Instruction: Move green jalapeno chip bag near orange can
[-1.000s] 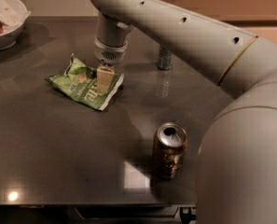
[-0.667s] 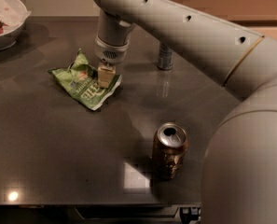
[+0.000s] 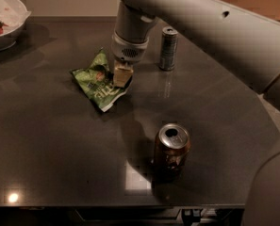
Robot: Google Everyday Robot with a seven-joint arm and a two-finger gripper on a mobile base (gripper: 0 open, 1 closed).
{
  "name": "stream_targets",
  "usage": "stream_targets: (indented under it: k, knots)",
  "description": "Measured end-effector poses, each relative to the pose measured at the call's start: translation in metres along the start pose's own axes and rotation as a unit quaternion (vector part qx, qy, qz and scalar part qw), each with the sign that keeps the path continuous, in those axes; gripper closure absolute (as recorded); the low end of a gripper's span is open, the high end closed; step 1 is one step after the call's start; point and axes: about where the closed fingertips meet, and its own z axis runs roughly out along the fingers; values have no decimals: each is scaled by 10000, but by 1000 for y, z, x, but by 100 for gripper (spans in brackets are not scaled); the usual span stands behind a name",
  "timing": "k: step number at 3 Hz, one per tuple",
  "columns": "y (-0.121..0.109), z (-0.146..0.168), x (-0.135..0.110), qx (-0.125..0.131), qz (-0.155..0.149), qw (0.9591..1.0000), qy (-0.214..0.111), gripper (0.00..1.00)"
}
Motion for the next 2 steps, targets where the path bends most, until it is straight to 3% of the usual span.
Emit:
stream_targets:
  k: [2]
  knots:
    - [26,-35,53,-121,-479,9988,44,100]
